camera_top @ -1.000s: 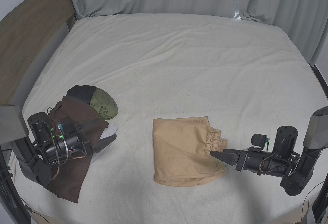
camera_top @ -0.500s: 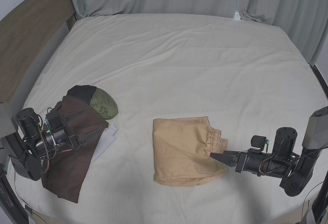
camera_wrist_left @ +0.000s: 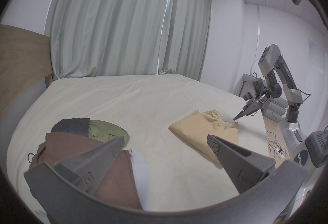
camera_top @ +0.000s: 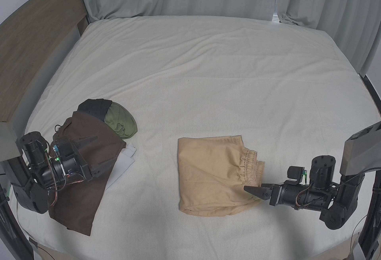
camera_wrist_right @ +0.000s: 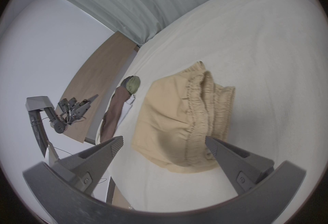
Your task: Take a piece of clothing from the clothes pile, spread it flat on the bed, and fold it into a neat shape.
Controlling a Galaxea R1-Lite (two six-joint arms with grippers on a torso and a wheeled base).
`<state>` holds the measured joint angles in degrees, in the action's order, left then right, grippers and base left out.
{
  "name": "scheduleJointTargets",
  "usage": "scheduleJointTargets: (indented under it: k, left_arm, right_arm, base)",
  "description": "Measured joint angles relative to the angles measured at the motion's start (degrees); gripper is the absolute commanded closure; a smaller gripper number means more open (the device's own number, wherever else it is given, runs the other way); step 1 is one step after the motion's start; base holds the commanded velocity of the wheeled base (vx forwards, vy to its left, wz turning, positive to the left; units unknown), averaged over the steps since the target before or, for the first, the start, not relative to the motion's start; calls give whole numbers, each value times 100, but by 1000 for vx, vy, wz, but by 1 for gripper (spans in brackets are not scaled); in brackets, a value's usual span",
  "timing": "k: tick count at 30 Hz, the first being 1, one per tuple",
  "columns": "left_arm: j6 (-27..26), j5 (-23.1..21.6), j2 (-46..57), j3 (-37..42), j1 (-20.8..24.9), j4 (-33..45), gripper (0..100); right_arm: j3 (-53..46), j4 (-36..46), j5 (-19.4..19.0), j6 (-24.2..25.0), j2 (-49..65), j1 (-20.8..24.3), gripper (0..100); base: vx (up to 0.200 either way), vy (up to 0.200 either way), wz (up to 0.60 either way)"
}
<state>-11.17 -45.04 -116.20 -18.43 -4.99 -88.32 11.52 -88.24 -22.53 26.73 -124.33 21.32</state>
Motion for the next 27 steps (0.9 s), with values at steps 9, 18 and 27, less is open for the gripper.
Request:
scheduleJointTargets:
  k: [9, 18, 27]
  left_arm:
    - [-11, -9, -17, 190, 141, -2, 0]
    - [-5, -11, 0, 295, 245, -6, 0]
    - [0, -13, 24, 282, 265, -6, 0]
  right_arm:
    - [110, -1, 9, -63, -502, -344, 0]
    - [294, 0, 12, -60, -1003, -379, 0]
    - [538, -1, 17, -27, -1392, -352, 0]
  base:
    - [0, 0, 0]
    - [0, 0, 0]
    - [0, 0, 0]
